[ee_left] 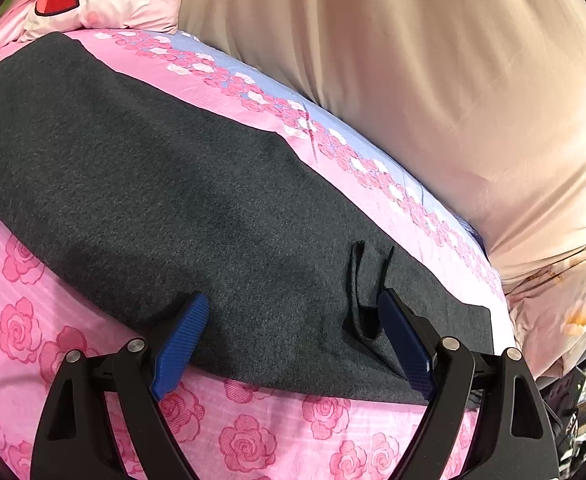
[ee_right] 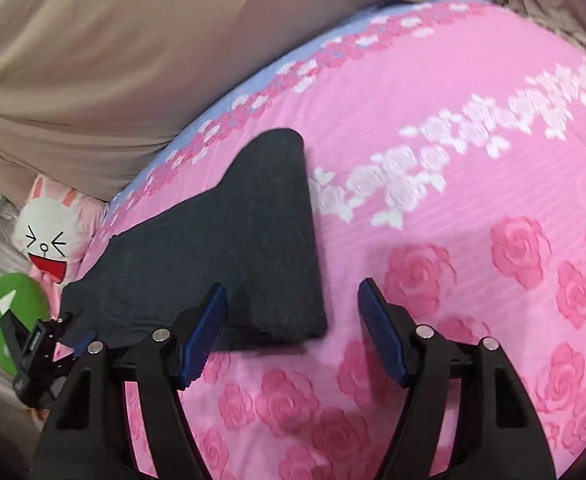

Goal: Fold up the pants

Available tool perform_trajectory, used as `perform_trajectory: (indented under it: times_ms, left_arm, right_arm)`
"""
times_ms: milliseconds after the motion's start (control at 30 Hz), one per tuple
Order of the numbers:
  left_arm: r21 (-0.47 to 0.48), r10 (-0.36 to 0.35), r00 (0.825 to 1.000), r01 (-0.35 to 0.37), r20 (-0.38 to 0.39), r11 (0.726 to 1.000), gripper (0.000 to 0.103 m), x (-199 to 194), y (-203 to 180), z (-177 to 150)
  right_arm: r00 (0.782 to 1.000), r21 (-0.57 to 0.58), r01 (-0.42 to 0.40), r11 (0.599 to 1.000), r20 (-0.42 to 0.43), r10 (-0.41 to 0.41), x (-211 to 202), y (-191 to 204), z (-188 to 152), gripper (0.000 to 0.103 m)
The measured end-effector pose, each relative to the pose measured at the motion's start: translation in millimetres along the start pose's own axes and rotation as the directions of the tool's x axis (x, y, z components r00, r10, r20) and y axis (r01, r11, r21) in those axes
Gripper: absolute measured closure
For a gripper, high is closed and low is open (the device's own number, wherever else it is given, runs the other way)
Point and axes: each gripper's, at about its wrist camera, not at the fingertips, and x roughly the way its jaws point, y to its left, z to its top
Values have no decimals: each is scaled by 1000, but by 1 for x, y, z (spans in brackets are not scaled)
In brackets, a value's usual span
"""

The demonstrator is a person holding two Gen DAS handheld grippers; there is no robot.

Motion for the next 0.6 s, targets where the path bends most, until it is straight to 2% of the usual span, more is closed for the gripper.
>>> perform_trajectory:
  times_ms: [33, 67, 100, 200, 267, 333, 400, 500, 600]
  left_arm:
    - [0, 2, 1000, -2, 1, 1000, 19, -1, 0, 0]
    - [0, 5, 1000, -5, 3, 1000, 19, -1, 0, -1]
    - [1, 10, 1000, -10, 6, 1000, 19, -1, -1, -1]
    - [-2, 31, 999, -31, 9, 1000, 19, -3, -2, -2]
    - [-4, 59, 998, -59, 18, 998, 19, -6, -4, -3]
    - [21, 94, 995, -95, 26, 995, 19, -11, -11, -6]
    - [54, 118, 993, -120, 28, 991, 19, -13, -18, -9]
    - [104, 141, 990, -143, 30, 984, 19, -15, -29, -14]
    - [132, 123, 992, -125, 21, 983, 19, -14, -39, -19]
  right_arm:
    - [1000, 11, -24, 1000, -18, 24, 8, 3, 1, 63]
    - [1000, 14, -17, 1000, -23, 17, 13, 6, 2, 81]
    - [999, -1, -12, 1000, -33, 12, 18, 11, 3, 86]
    - [999, -61, 30, 998, 30, -29, 5, 19, 2, 89]
    - [994, -100, 90, 991, 70, -83, -5, 21, 3, 91]
    - [985, -143, 158, 977, 97, -145, -14, 21, 2, 92]
    - [979, -170, 185, 968, 113, -168, -21, 18, 2, 92]
    - [966, -192, 239, 952, 145, -214, -35, 9, 4, 92]
    - [947, -161, 296, 941, 180, -267, -56, -13, 9, 92]
